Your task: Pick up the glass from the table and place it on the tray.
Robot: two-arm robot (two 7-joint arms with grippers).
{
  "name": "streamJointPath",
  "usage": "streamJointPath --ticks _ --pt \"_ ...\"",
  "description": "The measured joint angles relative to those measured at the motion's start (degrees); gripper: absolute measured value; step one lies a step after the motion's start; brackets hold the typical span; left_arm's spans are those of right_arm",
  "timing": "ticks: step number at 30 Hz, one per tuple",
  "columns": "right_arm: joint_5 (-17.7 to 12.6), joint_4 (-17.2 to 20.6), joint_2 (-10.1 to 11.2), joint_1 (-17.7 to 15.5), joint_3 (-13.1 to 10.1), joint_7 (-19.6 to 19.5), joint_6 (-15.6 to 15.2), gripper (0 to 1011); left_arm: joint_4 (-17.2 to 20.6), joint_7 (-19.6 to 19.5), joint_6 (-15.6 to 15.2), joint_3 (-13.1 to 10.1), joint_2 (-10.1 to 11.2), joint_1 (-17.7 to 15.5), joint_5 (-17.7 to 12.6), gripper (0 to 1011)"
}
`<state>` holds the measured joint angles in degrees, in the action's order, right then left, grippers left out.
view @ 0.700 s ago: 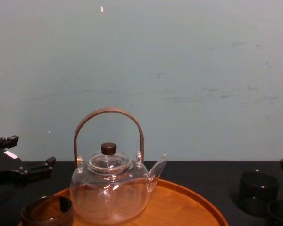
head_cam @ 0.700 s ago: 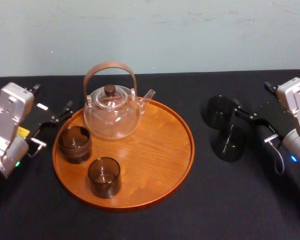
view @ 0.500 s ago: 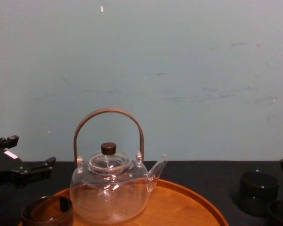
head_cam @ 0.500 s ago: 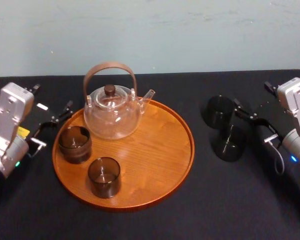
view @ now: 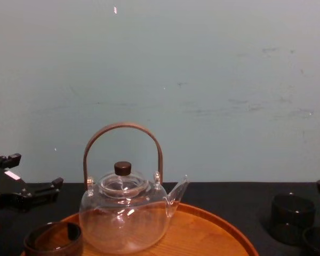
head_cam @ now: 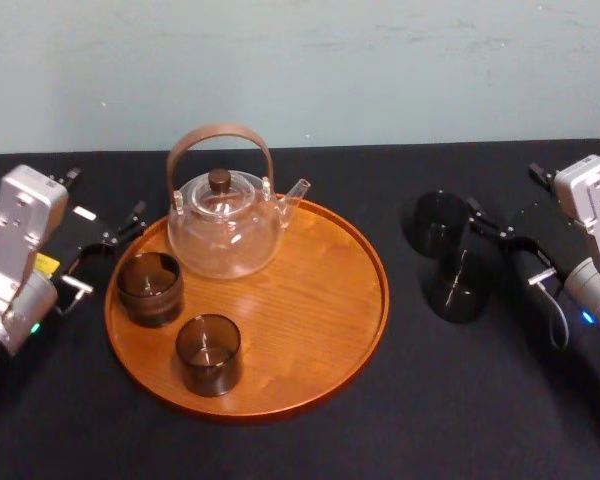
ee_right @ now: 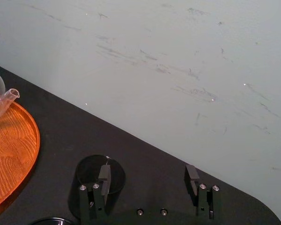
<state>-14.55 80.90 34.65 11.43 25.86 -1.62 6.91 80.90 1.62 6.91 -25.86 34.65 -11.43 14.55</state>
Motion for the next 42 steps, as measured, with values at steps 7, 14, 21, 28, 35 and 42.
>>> streamJointPath --ticks 7,14,21,28,35,42 --pt "0.00 0.00 0.00 0.00 0.00 0.00 0.00 1007 0.00 0.00 0.00 0.00 0.00 0.00 0.00 1001" --pt "0.00 0.00 0.00 0.01 0.00 0.00 0.00 1007 0.00 0.00 0.00 0.00 0.00 0.00 0.00 1001" --pt "0.00 0.00 0.00 0.00 0.00 0.00 0.00 1007 0.00 0.00 0.00 0.00 0.00 0.00 0.00 1001" --pt "0.00 0.00 0.00 0.00 0.00 0.00 0.00 1007 0.00 0.00 0.00 0.00 0.00 0.00 0.00 1001" --pt "0.00 0.00 0.00 0.00 0.00 0.00 0.00 1007 0.00 0.00 0.00 0.00 0.00 0.00 0.00 1001" --pt "0.00 0.00 0.00 0.00 0.00 0.00 0.00 1007 0.00 0.00 0.00 0.00 0.00 0.00 0.00 1002"
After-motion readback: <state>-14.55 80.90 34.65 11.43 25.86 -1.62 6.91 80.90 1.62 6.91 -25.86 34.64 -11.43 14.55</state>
